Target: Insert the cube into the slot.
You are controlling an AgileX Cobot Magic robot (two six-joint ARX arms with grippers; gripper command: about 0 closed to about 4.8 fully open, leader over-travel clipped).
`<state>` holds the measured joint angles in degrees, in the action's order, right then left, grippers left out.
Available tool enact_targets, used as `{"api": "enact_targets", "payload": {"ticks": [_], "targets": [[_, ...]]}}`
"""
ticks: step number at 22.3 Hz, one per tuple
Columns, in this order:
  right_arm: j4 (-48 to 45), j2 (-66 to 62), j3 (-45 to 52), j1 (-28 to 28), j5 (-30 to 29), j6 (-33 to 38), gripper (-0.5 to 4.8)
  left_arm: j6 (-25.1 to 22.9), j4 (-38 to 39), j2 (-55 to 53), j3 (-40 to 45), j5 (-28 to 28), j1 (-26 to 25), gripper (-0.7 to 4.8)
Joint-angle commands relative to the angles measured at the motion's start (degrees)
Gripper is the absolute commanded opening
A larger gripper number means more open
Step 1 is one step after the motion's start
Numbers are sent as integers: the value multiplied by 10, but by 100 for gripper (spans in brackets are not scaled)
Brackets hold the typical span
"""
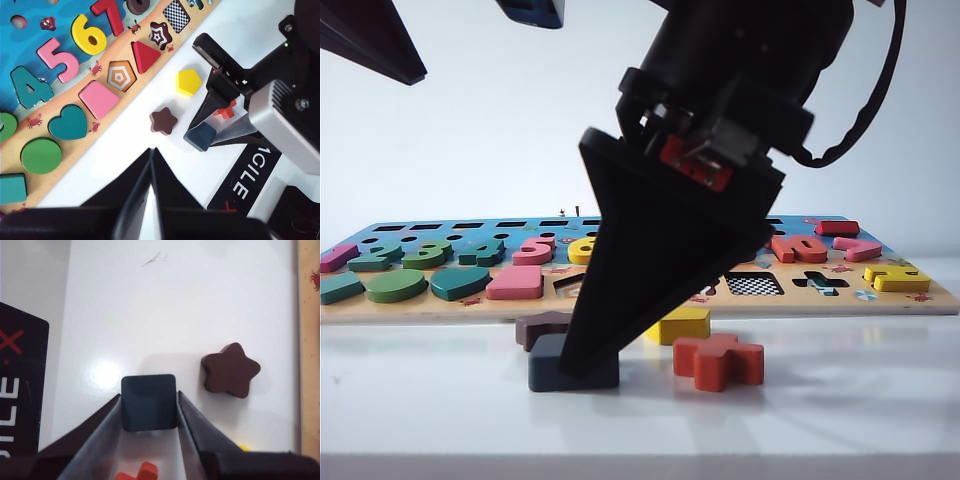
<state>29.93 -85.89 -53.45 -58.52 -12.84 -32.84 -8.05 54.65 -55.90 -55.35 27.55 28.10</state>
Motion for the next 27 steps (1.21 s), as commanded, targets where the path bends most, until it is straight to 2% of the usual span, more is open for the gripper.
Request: {"api": "enact_targets", "payload": {"ticks": [1,4,9,13,15,22,27], "targets": [[-8,11,-2,0,2,0,112,1,-8,1,-2,3,0,17],[-7,28,-8,0,17,0,112,0,-8,1,-2,3,0,17],[11,76,-38,12,76,-3,112,0,-8,1,-2,3,0,17],[42,111,-57,31,137,-11,111,0,-8,1,-2,3,0,17],[65,145,-60,53,178,-38,111,0,-8,1,-2,3,0,17],[138,177,-56,90,204,-63,111,0,-8,1,-2,3,0,17],[122,178,-45,106,203,-90,111,0,-8,1,-2,3,0,17]]}}
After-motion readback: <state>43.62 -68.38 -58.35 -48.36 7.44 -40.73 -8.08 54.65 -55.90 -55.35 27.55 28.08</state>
